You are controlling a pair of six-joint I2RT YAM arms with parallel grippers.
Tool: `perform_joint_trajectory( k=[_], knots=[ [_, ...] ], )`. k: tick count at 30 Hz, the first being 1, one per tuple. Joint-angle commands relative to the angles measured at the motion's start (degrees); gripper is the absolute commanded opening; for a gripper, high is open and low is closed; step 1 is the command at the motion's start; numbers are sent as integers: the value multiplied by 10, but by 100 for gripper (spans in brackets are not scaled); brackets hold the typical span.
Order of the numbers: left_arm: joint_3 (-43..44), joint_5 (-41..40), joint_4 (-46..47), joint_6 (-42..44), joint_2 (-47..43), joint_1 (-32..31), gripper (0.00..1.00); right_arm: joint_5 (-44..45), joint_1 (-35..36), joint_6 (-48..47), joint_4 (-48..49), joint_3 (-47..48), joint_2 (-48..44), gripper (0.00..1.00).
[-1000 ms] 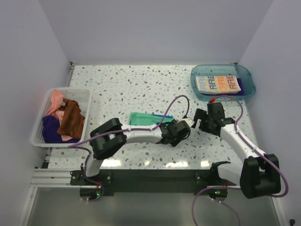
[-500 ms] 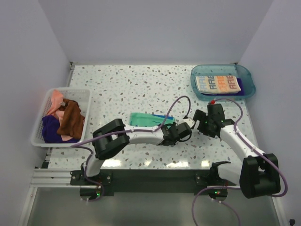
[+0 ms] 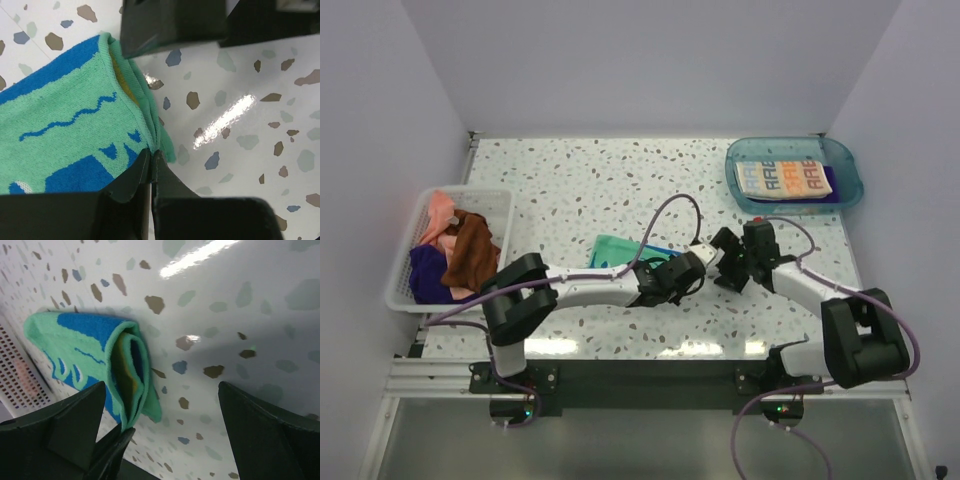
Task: Fold and stack the towels
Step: Neatly place the folded towel into the bin
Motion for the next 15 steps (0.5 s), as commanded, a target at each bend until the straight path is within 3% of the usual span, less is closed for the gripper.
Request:
perform_joint_trajectory(
  k=[1,8,11,15],
  knots=[
    [-6,10,35,-13,-33,8,0,-14,38,77,85,-2,31,99],
    [-11,23,35,-12,-27,10,2,70,86,118,82,-22,40,99],
    [-13,32,35,-9,-16,7,22,112,80,91,45,-19,19,99],
    [-12,39,38,0,-10,3,40,170,49,28,-58,12,-2,99]
  ],
)
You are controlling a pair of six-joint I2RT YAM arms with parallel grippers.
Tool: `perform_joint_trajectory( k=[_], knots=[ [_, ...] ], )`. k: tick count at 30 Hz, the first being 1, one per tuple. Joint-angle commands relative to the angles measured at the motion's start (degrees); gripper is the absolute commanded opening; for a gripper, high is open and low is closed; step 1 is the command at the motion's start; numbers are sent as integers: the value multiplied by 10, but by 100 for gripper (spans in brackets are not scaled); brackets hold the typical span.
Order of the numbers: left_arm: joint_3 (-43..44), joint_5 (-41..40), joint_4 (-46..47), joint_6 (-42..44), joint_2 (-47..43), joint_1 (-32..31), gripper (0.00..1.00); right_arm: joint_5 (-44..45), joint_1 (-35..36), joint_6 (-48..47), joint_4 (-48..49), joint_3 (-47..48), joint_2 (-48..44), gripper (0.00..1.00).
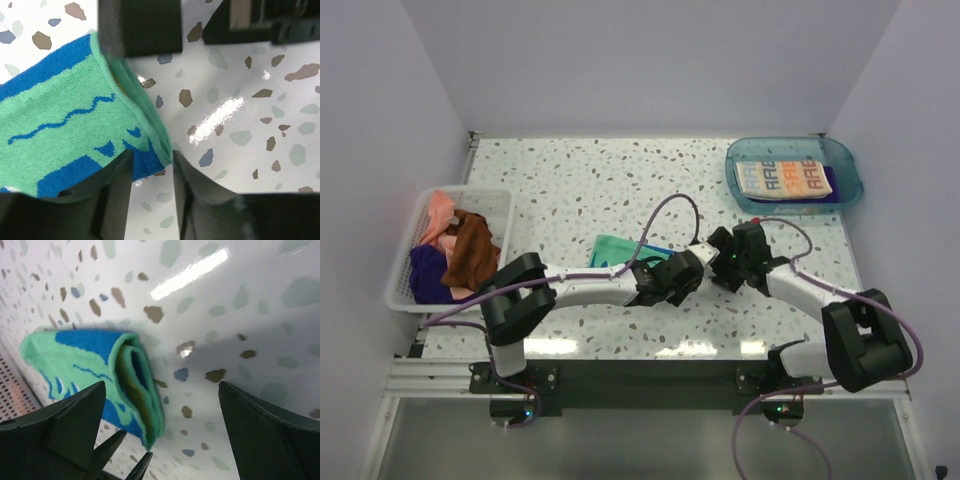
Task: Fold and stack the towels
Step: Neatly place the folded towel into the bin
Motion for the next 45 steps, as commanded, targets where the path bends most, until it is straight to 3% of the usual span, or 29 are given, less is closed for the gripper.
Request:
perform_joint_trajectory(
  k=[1,5,8,18,33,36,39,43,45],
  knots=[
    [-3,12,25,0,2,-6,44,103,-31,-68,-119,27,-17,99],
    [8,11,12,15,7,-5,70,105,-73,-132,-167,43,-23,99],
    [20,21,-7,40,15,-5,74,97,-88,-156,-189,48,-26,99],
    [71,84,-95,159,54,-4,64,62,-90,-177,-197,30,-52,99],
    [99,53,-110,185,100,2,55,32,-90,-181,-192,27,-58,99],
    [92,67,-113,185,110,8,50,24,-91,-180,-186,24,-61,99],
    [77,87,-112,185,121,20,36,4,-90,-176,-178,25,-60,99],
    [56,84,-101,179,116,38,2,-24,-89,-144,-158,15,-62,99],
    [37,97,-78,172,88,44,0,-46,-89,-126,-141,9,-59,99]
  ],
)
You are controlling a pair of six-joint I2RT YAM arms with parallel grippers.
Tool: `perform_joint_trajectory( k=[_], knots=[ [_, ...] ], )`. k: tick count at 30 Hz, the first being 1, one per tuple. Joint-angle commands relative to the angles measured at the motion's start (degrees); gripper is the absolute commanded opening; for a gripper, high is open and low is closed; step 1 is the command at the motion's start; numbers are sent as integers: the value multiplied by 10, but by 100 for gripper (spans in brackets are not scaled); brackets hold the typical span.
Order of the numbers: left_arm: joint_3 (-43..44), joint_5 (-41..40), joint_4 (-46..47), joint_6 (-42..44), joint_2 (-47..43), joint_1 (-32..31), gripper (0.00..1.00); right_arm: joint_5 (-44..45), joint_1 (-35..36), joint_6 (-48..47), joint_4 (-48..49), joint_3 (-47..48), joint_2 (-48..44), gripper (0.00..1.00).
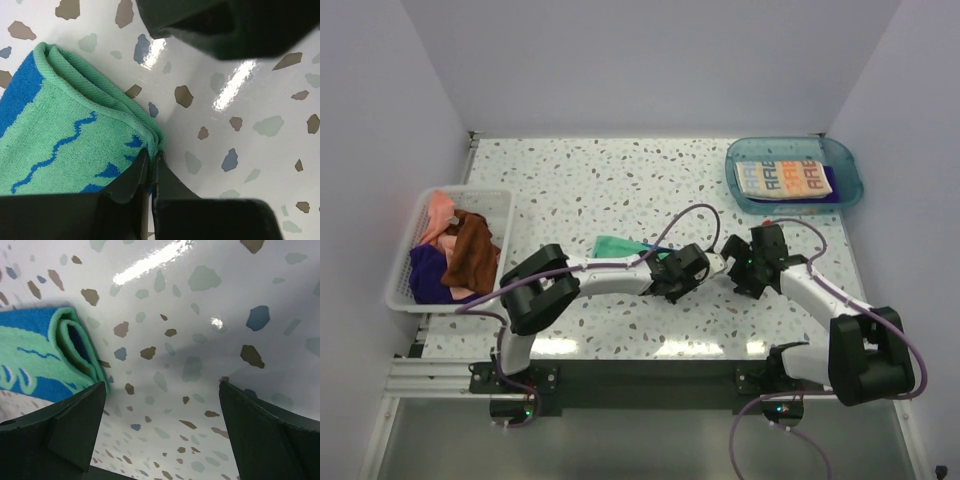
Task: Fold and stack the towels
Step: Neatly place the folded towel into the bin
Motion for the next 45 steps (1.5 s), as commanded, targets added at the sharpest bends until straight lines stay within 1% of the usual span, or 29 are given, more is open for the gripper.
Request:
perform_joint_trajectory(
  k=[1,6,9,14,19,20,22,27,30,33,34,36,37,38,39,40,41,42,44,45],
  knots=[
    [-46,19,-1,-12,-12,22,0,-49,-2,55,41,-18,-6,99],
    [-74,60,46,-33,-83,37,0,-82,23,112,97,-30,25,99],
    [-81,74,59,-39,-104,46,0,-87,47,152,131,-31,52,99],
    [-86,75,67,-43,-117,51,0,-81,97,219,187,-30,105,99],
    [-93,78,74,-52,-128,56,0,-77,124,273,230,-34,153,99],
    [-93,78,77,-54,-131,56,0,-81,133,280,250,-36,162,99],
    [-92,77,81,-60,-136,59,0,-76,146,295,259,-40,182,99],
    [-83,78,77,-68,-138,61,0,-88,160,313,313,-47,232,98],
    [-84,83,79,-71,-133,61,0,-85,166,313,331,-45,260,95],
    [-85,85,79,-77,-124,60,0,-71,166,300,337,-44,264,78],
    [-86,87,79,-80,-123,60,0,-69,166,294,334,-41,262,66],
    [-85,100,76,-84,-116,60,0,-62,166,278,317,-28,255,53],
    [-81,103,73,-92,-113,60,1,-59,166,258,311,-23,253,40],
    [-80,105,71,-95,-111,60,4,-57,166,250,301,-18,252,32],
    [-82,114,72,-99,-113,60,15,-54,165,242,298,-9,250,25],
    [-86,118,74,-108,-116,60,20,-47,165,225,295,-4,249,9],
    [-89,119,76,-114,-124,60,25,-44,165,216,282,8,249,1],
    [-95,119,78,-122,-131,60,36,-41,164,196,272,16,247,0],
    [-102,114,83,-131,-152,61,45,-32,162,172,240,33,245,0],
    [-106,105,82,-135,-159,63,59,-28,162,160,230,50,241,0]
  ],
)
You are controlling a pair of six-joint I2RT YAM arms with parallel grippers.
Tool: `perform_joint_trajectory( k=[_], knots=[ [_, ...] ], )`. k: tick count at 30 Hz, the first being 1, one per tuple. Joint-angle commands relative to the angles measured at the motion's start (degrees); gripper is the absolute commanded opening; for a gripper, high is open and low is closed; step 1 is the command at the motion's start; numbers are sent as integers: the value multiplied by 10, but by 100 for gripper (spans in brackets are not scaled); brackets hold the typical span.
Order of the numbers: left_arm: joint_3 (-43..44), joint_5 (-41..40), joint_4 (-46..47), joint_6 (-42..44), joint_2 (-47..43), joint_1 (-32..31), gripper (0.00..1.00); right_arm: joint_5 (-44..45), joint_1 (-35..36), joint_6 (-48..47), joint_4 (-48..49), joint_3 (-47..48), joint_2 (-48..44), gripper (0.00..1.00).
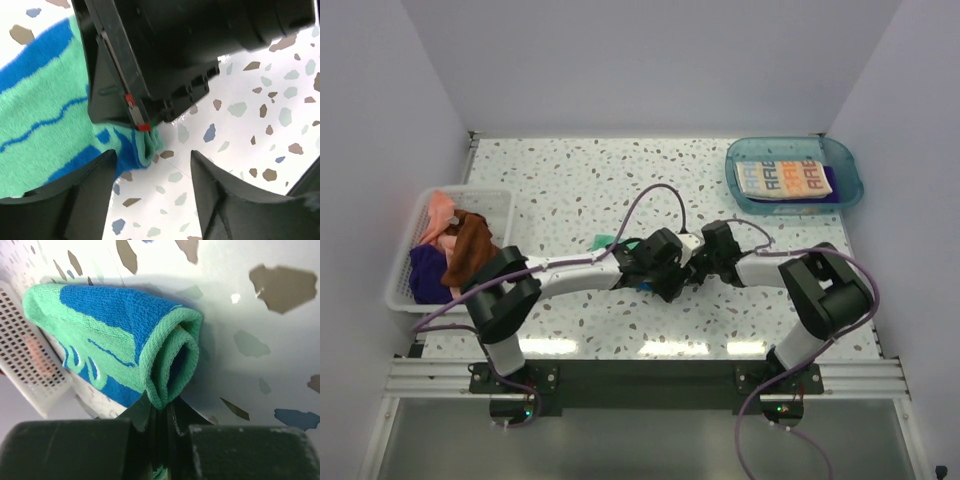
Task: Fold and stack the towels
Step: Neatly place the folded towel into the bin
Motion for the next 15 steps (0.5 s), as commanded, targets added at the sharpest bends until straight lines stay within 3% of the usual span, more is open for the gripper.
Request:
perform_joint_trajectory(
  k=[1,3,5,10,15],
  knots=[
    [-12,0,18,-37,-45,7,68,69,-5,-98,-105,39,5,0],
    [-21,-10,18,-54,-72,19,90,83,-9,-140,-148,71,-4,0],
    [-29,-18,14,-66,-108,33,98,99,-18,-174,-196,110,-6,0],
    [-60,-35,-23,-101,-194,136,100,91,-51,-305,-287,213,24,0],
    [-88,17,-85,-97,-281,325,100,84,-82,-374,-386,360,68,0]
  ],
)
